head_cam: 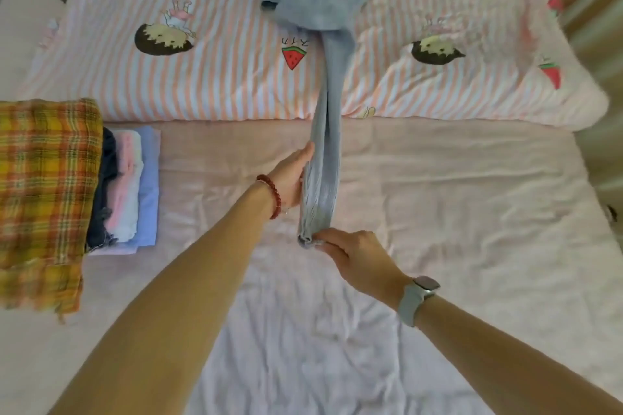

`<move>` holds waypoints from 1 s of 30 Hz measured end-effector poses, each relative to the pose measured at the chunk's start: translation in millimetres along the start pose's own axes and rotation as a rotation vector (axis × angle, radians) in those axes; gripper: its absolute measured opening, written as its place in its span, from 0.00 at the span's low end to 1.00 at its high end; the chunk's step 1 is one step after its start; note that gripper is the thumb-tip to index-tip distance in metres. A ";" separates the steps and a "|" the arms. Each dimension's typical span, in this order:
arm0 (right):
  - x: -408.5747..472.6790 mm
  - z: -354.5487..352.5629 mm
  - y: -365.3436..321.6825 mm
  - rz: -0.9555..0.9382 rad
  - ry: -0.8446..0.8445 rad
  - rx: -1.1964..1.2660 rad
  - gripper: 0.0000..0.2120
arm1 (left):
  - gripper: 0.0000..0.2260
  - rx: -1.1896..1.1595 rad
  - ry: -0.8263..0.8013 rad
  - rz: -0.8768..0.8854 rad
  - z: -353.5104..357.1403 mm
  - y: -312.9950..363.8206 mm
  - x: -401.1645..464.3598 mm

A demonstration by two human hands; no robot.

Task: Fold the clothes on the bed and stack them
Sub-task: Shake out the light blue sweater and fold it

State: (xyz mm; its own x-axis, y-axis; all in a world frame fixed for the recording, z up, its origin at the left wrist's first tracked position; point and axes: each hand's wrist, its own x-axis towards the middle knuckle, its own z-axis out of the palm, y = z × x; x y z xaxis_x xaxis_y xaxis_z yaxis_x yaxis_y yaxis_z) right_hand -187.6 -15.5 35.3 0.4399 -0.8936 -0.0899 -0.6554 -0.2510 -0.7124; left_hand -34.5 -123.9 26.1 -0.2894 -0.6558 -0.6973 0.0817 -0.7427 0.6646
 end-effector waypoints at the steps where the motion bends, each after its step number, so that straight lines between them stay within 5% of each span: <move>1: -15.7 2.2 -3.1 0.009 -0.034 0.023 0.09 | 0.18 0.152 0.072 0.065 15.6 -2.1 -4.8; 4: -54.4 -3.4 -6.6 0.094 -0.056 0.169 0.09 | 0.12 0.534 0.347 0.251 42.5 -37.4 -32.0; 7: -76.2 -21.9 -7.6 0.325 0.109 0.436 0.12 | 0.09 0.569 0.320 0.324 45.6 -80.3 -89.4; 9: -71.3 -29.7 -6.0 0.545 0.267 0.574 0.10 | 0.09 0.689 0.272 0.331 37.3 -91.5 -126.6; 13: -29.6 -20.5 -35.7 0.748 0.119 0.884 0.34 | 0.11 0.952 0.038 0.301 34.3 -100.0 -188.8; 15: -12.8 -8.1 -57.3 0.707 0.116 0.989 0.23 | 0.10 1.001 -0.066 0.292 35.8 -109.6 -214.7; 18: -3.0 3.8 -88.0 0.623 0.208 0.709 0.01 | 0.14 0.953 -0.061 0.226 15.9 -115.3 -238.8; 20: -16.6 9.4 -99.1 0.492 0.181 0.524 0.03 | 0.09 0.772 0.058 0.108 -6.3 -111.0 -245.0; 22: -48.4 13.1 -105.0 0.315 0.040 0.419 0.04 | 0.15 0.362 0.236 -0.027 -23.2 -105.4 -239.6; 26: -118.8 19.3 -98.7 0.086 -0.551 0.062 0.08 | 0.26 -0.109 0.351 0.003 -20.9 -99.2 -206.3; 28: -140.7 23.4 -89.9 0.118 -0.735 0.020 0.13 | 0.31 -0.162 0.427 0.008 -5.4 -111.7 -191.2; 30: -149.4 23.1 -81.2 0.302 -0.663 0.065 0.14 | 0.28 0.086 0.518 -0.006 10.7 -132.0 -188.6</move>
State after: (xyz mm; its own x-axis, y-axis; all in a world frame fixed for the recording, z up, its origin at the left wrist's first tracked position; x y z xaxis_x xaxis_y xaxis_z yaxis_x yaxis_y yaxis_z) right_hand -185.9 146.9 90.5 0.5384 -0.5022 -0.6767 -0.7784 0.0114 -0.6277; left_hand -1.0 99.3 72.8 0.2216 -0.6487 -0.7281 -0.0032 -0.7472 0.6646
